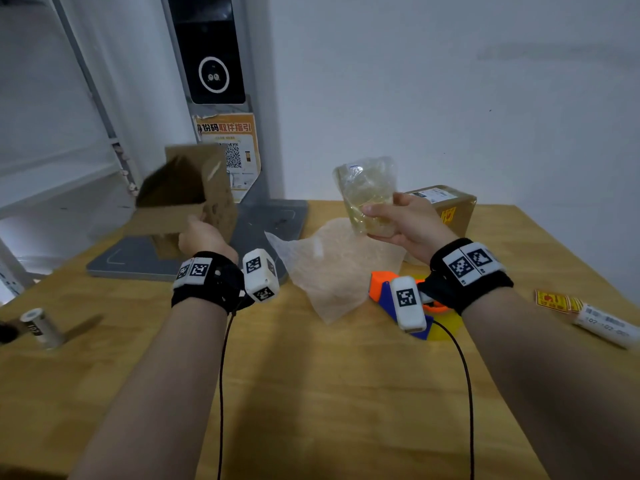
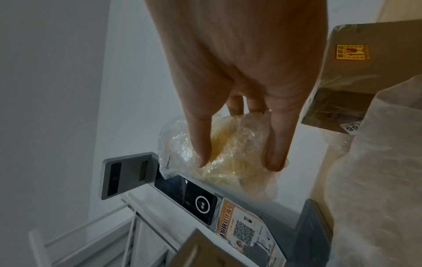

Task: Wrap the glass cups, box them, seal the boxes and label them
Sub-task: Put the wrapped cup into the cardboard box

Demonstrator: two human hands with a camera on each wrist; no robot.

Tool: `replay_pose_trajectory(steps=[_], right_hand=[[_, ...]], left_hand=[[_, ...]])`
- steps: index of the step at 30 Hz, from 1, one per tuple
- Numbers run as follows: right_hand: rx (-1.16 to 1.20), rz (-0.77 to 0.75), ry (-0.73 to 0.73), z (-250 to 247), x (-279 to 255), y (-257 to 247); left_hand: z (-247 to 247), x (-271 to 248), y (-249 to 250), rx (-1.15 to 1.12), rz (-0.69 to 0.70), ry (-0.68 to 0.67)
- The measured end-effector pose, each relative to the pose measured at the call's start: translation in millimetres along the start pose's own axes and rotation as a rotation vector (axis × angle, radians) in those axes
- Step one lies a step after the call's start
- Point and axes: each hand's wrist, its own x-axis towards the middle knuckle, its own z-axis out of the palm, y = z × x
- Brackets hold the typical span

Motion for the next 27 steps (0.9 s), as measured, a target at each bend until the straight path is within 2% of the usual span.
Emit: replay_pose_trajectory(steps=[1,3,5,8,18,22,27], right_hand=[[0.033,-0.019,0.011,-2.1,-2.0,-2.2],[0.104,-0.063,0.018,-7.2,-7.8,-9.0],[0.187,-0.109,0.009,-12.2,-14.0,-16.8],[0.271,-0.177,0.009,-20.6,-23.7,-25.6],[0.326,-0.279,0.055,-32.3,-59.5,-24.1],[0.316,-0.327,0.022,-26.2,-85.5,-41.3],[0.22,-0.382,-0.092,-3.7,-118.4,-67.3]], left_hand=[[4.2,-10.3,6.4,-0.112,0.022,0.006],[12.9,-31.5,12.7,-0.288,0.08,-0.066],[22.3,-46.0,14.0,-0.355,0.099,-0.182],[30.4,-59.7,10.0,-0.407,0.049,-0.313],[4.9,-68.4,-22.5,-0.283,-0.141,-0.311],[-18.6,-91.8,-21.6,-0.168,-0.072,-0.276],[-38.6,-116.4,-29.1,-0.034,0.048,-0.338]])
